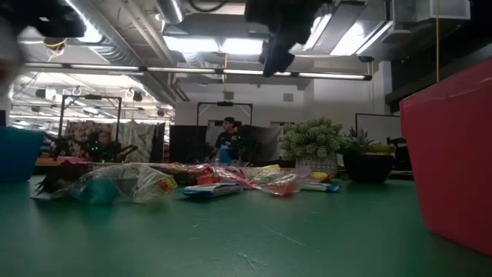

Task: Sort candy
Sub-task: Put the white chocolate into the blue bin

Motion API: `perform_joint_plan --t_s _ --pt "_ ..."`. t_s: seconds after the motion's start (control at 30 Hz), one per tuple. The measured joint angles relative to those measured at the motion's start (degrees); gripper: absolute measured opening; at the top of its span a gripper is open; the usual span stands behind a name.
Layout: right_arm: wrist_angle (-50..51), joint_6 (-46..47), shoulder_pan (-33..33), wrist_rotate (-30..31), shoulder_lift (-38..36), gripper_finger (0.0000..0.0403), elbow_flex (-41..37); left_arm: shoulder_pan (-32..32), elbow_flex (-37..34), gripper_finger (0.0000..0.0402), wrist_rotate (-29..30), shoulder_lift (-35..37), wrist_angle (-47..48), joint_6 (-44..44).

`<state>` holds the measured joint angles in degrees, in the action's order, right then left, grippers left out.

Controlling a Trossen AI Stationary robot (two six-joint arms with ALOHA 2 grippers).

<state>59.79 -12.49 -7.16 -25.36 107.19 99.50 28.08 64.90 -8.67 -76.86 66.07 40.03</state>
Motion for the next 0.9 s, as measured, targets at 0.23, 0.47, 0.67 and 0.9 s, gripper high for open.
perform_joint_plan --t_s 0.23,0.47,0.67,0.9 --pt "-2.53 -0.02 0.1 0.31 0.02 0.0195 -5.36 1.19 0.0 0.008 -2.99 0.09 15.26 7.78" --pt "-7.9 -0.02 2.19 0.36 0.06 0.0195 -8.08 2.47 -0.02 0.008 -1.99 0.11 23.91 13.84" --pt "-16.79 -2.14 6.16 1.54 0.05 0.0195 -11.5 4.16 -0.02 0.008 1.81 0.11 23.6 15.56" --pt "-22.95 -7.77 11.06 9.22 0.76 0.0195 -13.4 4.67 -0.04 0.0094 6.39 0.11 23.94 23.28"
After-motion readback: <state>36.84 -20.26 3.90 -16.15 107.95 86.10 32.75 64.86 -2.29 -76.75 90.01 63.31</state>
